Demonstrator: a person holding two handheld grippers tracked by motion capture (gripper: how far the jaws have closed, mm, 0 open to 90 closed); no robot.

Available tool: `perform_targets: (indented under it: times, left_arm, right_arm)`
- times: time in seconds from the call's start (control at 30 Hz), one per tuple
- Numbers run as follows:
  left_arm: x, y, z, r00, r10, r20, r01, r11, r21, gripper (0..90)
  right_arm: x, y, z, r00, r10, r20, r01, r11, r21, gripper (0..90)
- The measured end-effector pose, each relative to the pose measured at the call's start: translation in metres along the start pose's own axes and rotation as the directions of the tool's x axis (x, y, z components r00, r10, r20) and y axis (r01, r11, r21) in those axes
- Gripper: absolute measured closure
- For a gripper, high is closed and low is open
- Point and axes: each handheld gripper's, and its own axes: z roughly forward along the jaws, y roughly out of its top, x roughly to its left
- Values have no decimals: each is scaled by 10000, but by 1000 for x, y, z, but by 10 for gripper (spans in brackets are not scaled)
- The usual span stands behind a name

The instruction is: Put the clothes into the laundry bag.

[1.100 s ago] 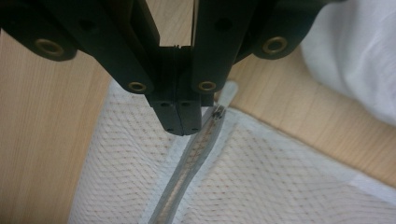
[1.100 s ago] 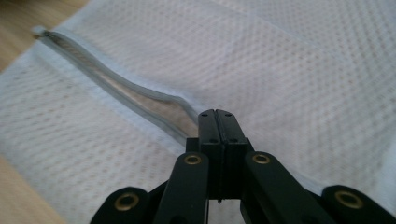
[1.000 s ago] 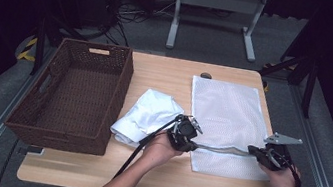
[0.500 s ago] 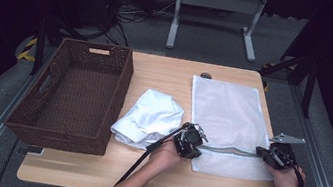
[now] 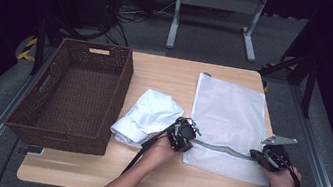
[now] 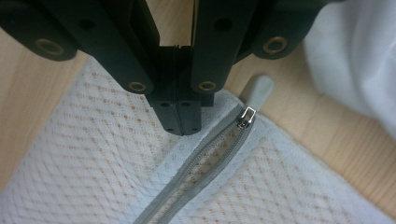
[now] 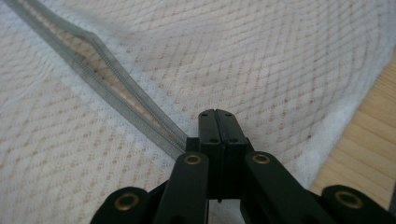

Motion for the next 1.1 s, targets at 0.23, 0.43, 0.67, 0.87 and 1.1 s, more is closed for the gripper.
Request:
perform_targets:
  times: [0.23, 0.43, 0.67, 0.87, 1.1]
  left_arm:
    - [18, -4, -4, 9979, -487, -430, 486, 9988, -33, 900]
    - [22, -9, -17, 9972, -688, -299, 679, 9972, -305, 900]
    - [17, -20, -28, 9985, -482, 266, 498, 9969, -607, 895]
    - [13, -30, -32, 9975, -468, 535, 500, 9969, -601, 897]
    - [1, -40, -32, 9968, 87, 799, -39, 9982, -601, 890]
  right_arm:
    - [19, 2, -2, 9976, -516, -452, 525, 9985, 171, 900]
    - [33, 3, -2, 9930, -893, -769, 912, 9956, 220, 900]
    - [51, 0, -6, 9838, -1354, -1173, 1393, 9899, 259, 900]
    - [69, -1, -9, 9708, -1740, -1648, 1798, 9835, 203, 900]
    - [89, -1, -11, 9521, -2232, -2090, 2319, 9726, 177, 900]
